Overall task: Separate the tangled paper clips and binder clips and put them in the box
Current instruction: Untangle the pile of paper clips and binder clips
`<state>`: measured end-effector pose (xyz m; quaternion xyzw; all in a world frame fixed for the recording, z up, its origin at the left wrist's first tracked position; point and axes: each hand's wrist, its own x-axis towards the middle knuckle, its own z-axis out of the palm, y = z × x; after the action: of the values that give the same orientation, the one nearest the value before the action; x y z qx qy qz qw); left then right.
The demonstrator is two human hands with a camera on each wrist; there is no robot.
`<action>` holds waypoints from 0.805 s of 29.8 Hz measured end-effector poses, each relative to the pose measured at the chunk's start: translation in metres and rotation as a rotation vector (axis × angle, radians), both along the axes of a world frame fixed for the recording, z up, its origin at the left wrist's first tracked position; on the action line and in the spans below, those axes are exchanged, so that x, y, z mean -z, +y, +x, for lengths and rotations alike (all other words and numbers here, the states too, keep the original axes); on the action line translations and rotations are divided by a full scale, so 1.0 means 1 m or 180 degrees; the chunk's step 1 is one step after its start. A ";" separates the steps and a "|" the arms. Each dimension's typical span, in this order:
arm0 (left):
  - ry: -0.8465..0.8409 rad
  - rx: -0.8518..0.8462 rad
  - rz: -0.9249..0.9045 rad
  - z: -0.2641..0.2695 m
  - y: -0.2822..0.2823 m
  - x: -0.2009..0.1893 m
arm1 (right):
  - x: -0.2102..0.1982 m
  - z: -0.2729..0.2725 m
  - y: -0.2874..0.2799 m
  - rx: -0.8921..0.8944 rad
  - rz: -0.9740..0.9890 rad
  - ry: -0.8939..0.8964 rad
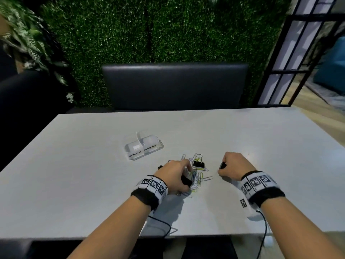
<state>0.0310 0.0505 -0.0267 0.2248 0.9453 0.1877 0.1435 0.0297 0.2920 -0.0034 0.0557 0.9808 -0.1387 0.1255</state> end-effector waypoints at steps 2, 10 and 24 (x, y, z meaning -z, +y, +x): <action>-0.0032 0.0032 0.0095 0.000 -0.001 0.002 | 0.007 0.001 0.000 0.0020 0.0051 -0.0057; -0.0023 0.0116 0.0488 -0.001 -0.008 0.003 | 0.018 0.002 -0.006 -0.0307 0.0186 0.0649; -0.0267 -0.1429 0.1228 0.009 -0.148 -0.016 | 0.028 0.011 -0.025 -0.0729 -0.0416 0.0488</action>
<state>0.0397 -0.0977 -0.0106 0.0253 0.9115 0.4001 0.0920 0.0405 0.2665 -0.0311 -0.0755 0.9763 -0.1909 0.0686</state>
